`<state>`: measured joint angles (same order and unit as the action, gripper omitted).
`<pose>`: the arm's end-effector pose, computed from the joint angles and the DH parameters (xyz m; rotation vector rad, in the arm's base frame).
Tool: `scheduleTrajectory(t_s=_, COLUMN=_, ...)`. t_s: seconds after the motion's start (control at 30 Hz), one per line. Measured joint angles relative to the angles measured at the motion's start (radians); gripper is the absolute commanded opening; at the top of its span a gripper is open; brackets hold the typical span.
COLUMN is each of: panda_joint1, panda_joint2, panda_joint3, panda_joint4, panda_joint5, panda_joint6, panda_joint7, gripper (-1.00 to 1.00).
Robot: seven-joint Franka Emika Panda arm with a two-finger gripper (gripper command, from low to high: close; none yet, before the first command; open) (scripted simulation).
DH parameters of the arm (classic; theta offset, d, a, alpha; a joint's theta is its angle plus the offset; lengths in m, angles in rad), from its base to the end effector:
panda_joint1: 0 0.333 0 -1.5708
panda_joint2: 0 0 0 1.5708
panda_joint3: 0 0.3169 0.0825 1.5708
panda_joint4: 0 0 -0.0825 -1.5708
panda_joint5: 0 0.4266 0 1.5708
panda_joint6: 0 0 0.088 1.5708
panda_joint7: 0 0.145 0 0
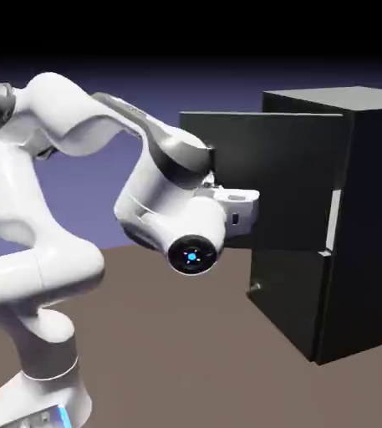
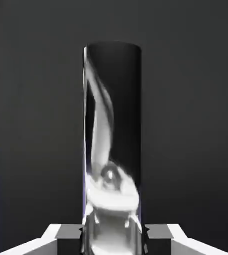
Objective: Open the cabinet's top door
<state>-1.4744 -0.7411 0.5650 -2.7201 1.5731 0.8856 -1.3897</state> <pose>0.3274 -0.1153 0.4440 -1.6310 -0.2795 -0.9557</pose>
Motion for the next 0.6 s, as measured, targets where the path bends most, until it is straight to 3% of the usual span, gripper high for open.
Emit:
scheduleTrajectory(t_s=0.53, panda_joint1=-0.106, panda_joint2=0.579, panda_joint3=0.079, panda_joint4=0.467, panda_joint5=-0.498, panda_joint6=-0.067, panda_joint7=-0.192, gripper=-1.0)
scheduleTrajectory(t_s=0.57, panda_joint1=-0.105, panda_joint2=0.596, panda_joint3=0.081, panda_joint4=0.482, panda_joint5=-0.51, panda_joint6=-0.068, panda_joint7=-0.192, gripper=1.0)
scheduleTrajectory(t_s=0.6, panda_joint1=-0.106, panda_joint2=0.596, panda_joint3=0.082, panda_joint4=0.482, panda_joint5=-0.509, panda_joint6=-0.067, panda_joint7=-0.192, gripper=1.0)
